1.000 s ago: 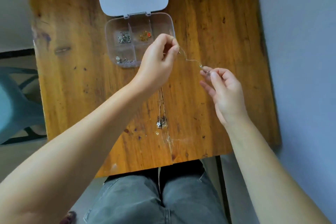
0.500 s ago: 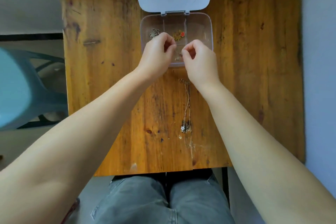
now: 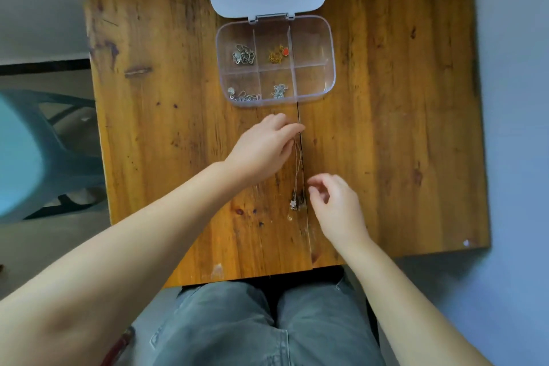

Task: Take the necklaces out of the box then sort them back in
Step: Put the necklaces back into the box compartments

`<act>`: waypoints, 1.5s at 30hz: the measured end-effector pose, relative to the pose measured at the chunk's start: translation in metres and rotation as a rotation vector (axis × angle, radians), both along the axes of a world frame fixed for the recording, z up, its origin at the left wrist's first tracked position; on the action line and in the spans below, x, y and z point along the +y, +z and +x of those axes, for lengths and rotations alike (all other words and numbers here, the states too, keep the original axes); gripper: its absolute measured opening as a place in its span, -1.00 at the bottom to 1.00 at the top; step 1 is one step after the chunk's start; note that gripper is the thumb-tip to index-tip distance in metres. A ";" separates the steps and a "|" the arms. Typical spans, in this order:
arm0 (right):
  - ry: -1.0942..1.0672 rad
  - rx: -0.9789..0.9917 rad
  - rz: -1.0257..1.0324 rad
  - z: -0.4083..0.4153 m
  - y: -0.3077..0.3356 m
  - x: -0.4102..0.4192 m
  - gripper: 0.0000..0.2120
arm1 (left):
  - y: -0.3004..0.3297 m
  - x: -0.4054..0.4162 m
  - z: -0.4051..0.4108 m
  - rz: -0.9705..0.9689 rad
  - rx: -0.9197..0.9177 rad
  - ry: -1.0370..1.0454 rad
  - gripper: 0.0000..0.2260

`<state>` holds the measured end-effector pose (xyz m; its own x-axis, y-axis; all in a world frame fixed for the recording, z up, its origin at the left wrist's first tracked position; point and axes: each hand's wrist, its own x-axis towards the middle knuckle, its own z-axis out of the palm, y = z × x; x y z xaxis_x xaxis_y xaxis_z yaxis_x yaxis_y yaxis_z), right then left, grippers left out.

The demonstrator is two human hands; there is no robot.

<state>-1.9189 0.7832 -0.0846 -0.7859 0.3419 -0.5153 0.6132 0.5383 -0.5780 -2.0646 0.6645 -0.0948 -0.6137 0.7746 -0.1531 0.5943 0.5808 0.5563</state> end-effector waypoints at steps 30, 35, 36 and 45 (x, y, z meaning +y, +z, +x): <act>-0.252 0.299 -0.039 0.025 -0.001 0.018 -0.93 | 0.000 0.052 0.007 0.046 0.020 0.099 -0.95; -0.526 0.333 0.082 0.044 0.006 0.088 -0.93 | 0.018 0.139 -0.002 0.117 -0.170 0.042 -0.95; -0.569 0.326 0.103 0.047 0.005 0.099 -0.92 | 0.020 0.158 -0.003 0.115 -0.188 -0.002 -0.95; -0.621 0.077 0.390 0.078 -0.034 0.152 -0.89 | 0.004 0.281 0.009 0.012 -0.100 -0.284 -0.91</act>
<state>-1.8412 0.9355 -0.1190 -0.4168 0.8828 -0.2166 0.8374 0.2802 -0.4694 -2.0556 0.9453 -0.0913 -0.3542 0.9153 -0.1919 0.6743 0.3921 0.6258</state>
